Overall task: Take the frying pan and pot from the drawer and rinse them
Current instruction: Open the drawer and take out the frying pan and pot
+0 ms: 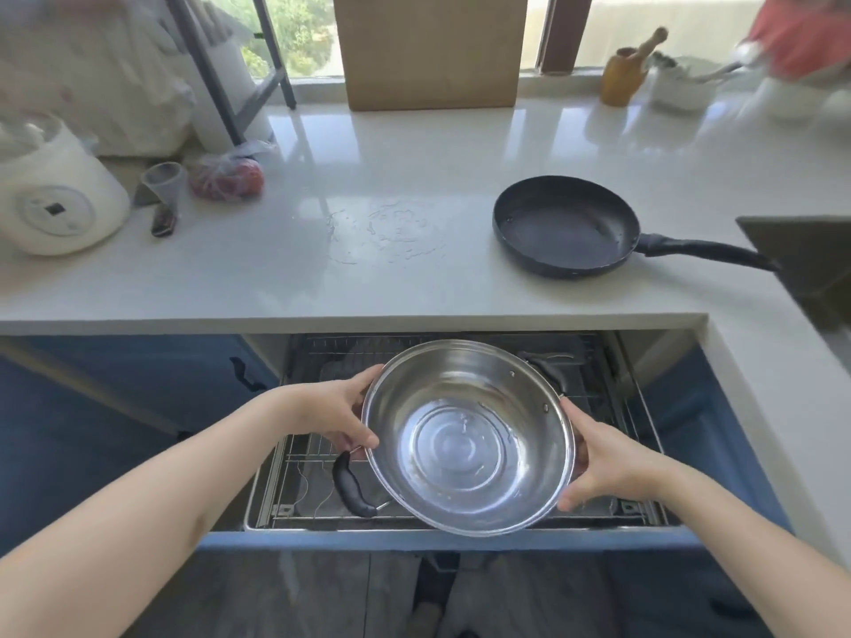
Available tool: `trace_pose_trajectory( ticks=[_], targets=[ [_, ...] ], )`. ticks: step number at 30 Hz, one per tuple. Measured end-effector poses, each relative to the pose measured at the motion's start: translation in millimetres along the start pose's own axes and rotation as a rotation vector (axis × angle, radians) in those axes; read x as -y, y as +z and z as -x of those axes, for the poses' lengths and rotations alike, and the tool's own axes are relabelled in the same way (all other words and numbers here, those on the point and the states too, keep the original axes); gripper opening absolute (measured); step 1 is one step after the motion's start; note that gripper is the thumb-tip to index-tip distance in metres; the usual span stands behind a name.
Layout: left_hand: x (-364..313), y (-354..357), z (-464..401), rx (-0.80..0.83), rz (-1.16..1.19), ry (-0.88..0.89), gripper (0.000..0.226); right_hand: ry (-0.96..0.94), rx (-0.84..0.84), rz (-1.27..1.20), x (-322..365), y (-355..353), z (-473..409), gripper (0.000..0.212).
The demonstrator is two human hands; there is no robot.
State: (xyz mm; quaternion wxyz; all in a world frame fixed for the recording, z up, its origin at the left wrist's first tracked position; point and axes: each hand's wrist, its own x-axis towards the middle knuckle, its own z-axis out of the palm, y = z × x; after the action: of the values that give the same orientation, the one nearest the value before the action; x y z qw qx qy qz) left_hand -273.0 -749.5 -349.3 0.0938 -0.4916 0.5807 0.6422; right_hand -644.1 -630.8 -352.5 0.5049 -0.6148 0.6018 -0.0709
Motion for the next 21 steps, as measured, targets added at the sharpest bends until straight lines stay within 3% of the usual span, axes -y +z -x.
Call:
trace_pose_trajectory(
  ticks=[7,13,21],
  targets=[
    [-27,-38,54,-0.033,-0.012,0.135,0.114,-0.116,-0.109,0.001,69,-28,24,0.13],
    [-29,-125,53,-0.172,0.059,0.146,0.114,-0.212,-0.137,0.054,134,-58,-54,0.121],
    [-40,-215,8,-0.246,0.071,0.065,0.11,-0.225,-0.138,0.037,160,-92,-161,0.115]
  ],
)
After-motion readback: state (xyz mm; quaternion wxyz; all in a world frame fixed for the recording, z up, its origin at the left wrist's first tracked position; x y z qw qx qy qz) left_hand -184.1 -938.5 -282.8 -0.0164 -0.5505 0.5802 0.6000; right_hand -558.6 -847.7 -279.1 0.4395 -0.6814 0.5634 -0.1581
